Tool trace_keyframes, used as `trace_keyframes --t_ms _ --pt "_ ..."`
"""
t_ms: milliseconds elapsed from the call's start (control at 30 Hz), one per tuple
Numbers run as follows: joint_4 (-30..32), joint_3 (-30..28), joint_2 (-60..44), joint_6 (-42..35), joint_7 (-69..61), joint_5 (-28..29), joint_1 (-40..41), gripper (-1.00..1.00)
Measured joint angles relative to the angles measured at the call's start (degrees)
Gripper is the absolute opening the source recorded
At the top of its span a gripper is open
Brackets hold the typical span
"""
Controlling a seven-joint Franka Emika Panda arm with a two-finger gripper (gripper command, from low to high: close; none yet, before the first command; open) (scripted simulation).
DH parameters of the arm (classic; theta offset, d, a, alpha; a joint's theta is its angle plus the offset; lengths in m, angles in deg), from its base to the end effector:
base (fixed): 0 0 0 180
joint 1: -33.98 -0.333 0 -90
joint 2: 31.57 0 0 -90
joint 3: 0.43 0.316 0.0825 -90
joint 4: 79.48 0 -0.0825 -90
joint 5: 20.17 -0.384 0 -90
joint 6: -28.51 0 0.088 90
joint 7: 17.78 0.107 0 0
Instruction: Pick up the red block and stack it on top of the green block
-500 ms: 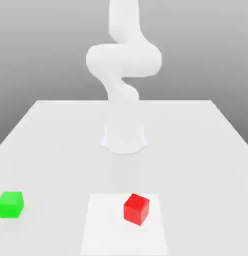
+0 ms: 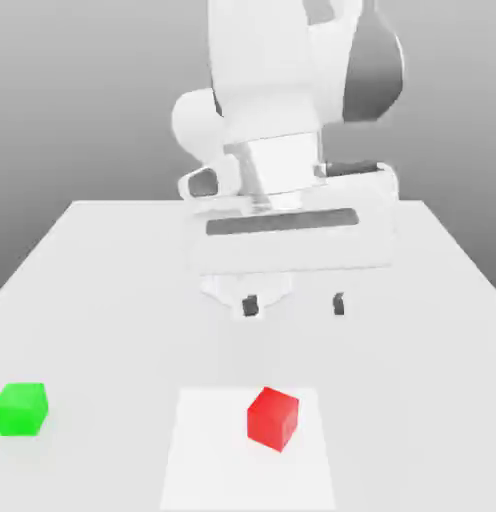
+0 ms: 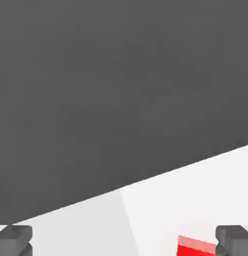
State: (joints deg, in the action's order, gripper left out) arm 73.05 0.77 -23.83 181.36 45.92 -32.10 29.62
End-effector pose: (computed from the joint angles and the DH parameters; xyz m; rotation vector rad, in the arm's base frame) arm 0.4282 0.0354 0.2971 -2.4604 1.6715 -0.0831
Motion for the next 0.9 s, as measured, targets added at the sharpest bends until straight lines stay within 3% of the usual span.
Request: trace_keyframes --t_ms 200,500,533,733,900 --pt "5.4 0.1 -9.6 7.6 15.2 11.6 1.0 0.0" --pt "4.2 -0.6 -20.8 17.2 16.9 13.4 0.5 0.0" --pt "4.1 -0.5 -22.0 18.1 16.9 13.4 0.5 -1.0" --pt "4.0 -0.5 -22.6 18.7 17.0 13.5 0.6 -1.0" --pt "4.4 -0.4 -17.7 14.7 16.9 13.6 0.7 -1.0"
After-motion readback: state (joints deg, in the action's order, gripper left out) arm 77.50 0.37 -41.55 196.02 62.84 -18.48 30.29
